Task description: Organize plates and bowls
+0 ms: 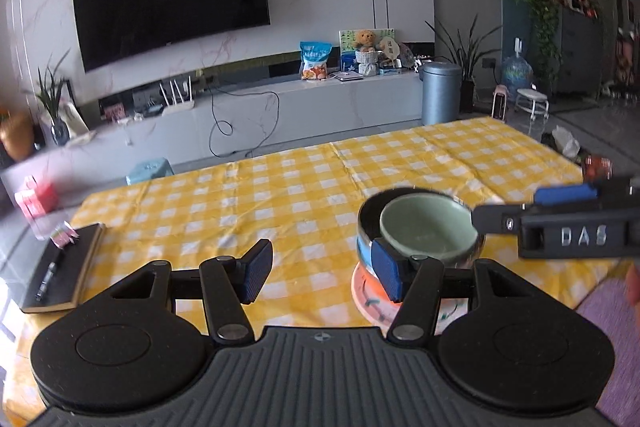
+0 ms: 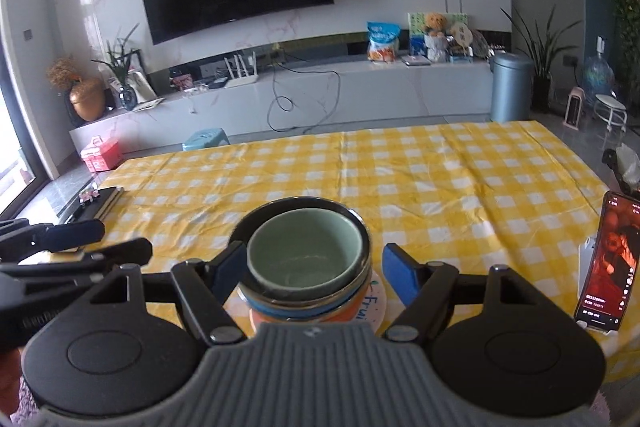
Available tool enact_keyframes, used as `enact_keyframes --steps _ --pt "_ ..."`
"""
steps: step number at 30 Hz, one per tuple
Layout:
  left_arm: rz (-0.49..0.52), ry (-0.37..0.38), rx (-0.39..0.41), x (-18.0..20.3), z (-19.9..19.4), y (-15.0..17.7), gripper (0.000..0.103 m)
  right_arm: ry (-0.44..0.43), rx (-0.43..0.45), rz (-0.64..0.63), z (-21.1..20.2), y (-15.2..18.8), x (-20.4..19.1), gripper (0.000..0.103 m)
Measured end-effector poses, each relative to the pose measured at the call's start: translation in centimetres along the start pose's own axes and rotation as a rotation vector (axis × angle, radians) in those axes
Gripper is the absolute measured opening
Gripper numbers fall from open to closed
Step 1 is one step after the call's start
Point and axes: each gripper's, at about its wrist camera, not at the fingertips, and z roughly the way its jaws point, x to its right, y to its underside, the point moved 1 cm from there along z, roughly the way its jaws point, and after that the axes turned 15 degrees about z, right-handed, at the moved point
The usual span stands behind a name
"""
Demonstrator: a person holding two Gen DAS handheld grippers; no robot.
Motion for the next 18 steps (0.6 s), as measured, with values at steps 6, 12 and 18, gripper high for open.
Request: enact_keyframes --steps 6,12,18 --pt "-0.027 -0.054 -0.032 0.7 -1.0 2.8 0.068 -0.015 0.032 -0.076 -1.9 2.9 -1.1 0.074" --pt "-0.047 -0.063 -0.065 0.9 -1.4 5.0 0.077 -0.022 0.078 -0.142 -3.1 6.3 -1.2 0.074" --pt "-0.024 -0.056 -0.102 1.5 -0.9 6.3 0.080 -0.019 0.068 -0.114 -2.9 8.2 0.0 0.073"
